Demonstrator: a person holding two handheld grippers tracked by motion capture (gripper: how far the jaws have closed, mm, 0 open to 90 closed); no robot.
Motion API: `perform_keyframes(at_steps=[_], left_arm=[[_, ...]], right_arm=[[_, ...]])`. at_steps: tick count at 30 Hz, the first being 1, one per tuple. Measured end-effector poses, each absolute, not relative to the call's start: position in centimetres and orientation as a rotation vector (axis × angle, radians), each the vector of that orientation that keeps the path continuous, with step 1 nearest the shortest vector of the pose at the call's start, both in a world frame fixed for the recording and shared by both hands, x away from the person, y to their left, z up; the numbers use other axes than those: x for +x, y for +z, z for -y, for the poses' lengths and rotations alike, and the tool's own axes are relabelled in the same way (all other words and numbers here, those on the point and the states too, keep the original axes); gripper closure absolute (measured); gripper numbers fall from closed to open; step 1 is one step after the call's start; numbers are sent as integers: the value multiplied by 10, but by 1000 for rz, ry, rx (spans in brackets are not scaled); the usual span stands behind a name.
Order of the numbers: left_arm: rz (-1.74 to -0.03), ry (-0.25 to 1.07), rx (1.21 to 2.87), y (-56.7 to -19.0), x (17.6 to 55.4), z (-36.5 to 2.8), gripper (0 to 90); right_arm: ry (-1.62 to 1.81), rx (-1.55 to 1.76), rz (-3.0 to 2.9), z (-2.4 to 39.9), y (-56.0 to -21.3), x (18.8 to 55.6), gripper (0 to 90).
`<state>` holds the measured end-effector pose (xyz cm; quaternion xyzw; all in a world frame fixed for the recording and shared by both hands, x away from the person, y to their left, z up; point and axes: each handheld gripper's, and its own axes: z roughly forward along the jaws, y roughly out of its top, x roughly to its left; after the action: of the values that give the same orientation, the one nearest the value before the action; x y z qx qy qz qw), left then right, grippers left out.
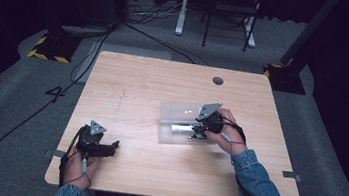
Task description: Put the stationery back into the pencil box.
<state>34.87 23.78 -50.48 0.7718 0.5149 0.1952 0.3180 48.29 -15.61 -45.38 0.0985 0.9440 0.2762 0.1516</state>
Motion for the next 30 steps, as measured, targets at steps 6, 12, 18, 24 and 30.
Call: perform_keyframes(at_steps=[6,12,18,24,30], left_arm=[[-1355,514,2031,-505,349,-238,146],[-1355,513,2028,-505,349,-238,146],[-1340,506,2037,-505,348,-239,147],[-1322,502,2045,-505,349,-242,147],[-1338,507,2037,-505,349,-243,147]], right_arm=[[823,290,-2689,157,-449,482,578],[933,351,-2645,166,-438,478,512],[1114,517,-2571,188,-426,472,385],[1172,648,-2486,221,-415,463,348],[1153,732,-2429,252,-413,458,344]])
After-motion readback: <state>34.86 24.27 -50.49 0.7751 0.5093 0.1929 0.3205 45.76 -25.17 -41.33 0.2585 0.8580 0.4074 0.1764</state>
